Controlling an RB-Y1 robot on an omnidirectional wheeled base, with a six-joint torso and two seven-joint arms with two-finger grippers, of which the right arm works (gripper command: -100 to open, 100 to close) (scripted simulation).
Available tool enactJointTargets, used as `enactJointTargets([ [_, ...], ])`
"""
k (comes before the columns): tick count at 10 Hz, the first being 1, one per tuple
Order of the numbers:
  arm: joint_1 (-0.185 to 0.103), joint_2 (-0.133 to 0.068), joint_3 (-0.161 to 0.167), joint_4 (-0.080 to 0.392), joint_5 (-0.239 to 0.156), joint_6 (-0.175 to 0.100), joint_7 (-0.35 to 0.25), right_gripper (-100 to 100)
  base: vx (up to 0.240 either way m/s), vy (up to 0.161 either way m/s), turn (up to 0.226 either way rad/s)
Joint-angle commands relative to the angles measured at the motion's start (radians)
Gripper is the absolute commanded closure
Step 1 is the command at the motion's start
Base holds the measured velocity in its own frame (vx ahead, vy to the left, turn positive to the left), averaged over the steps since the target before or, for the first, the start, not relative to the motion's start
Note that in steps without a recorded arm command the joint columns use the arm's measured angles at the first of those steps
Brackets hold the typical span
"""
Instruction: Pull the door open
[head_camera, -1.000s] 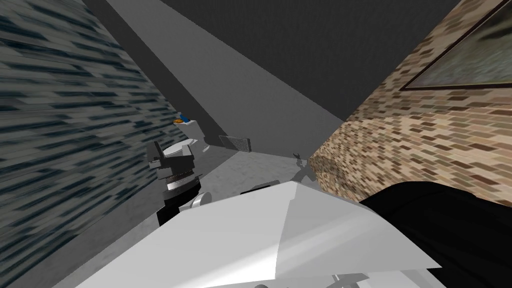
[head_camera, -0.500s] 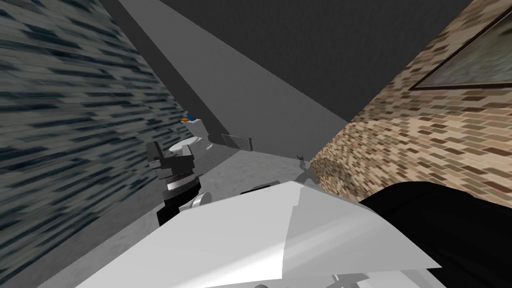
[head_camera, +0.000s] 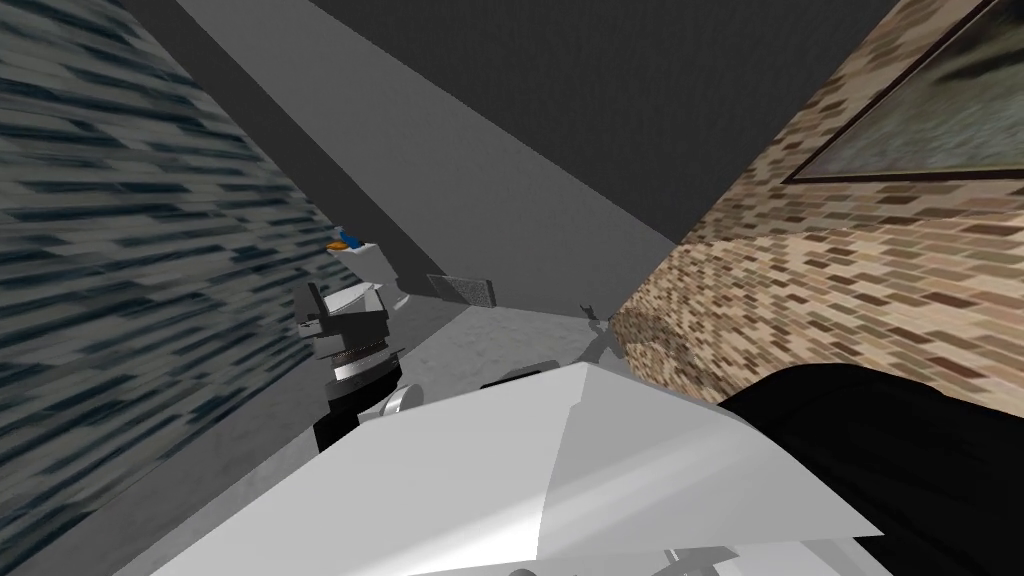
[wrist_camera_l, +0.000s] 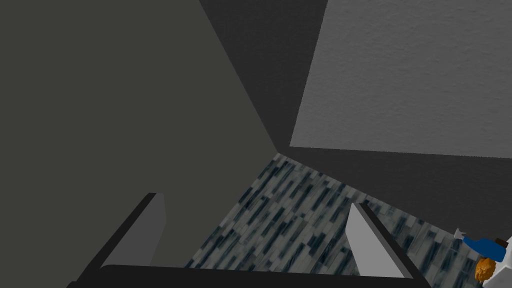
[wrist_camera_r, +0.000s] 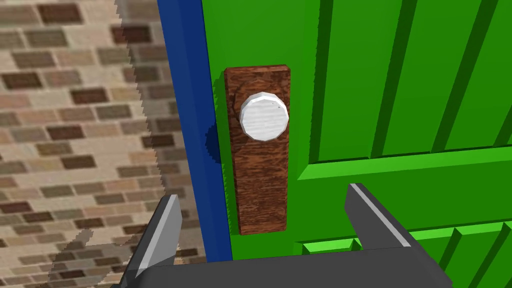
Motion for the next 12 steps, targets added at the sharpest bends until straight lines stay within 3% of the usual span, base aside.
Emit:
enactJointTargets([
  [1,0.009,0.000,0.011,-0.005,0.021,0.007,-0.028,-100,0.103,-0.135,-0.116],
  [12,0.079,0.007,0.109,-0.030,0.199,0.050,-0.249,-100,0.079,-0.133,-0.162],
])
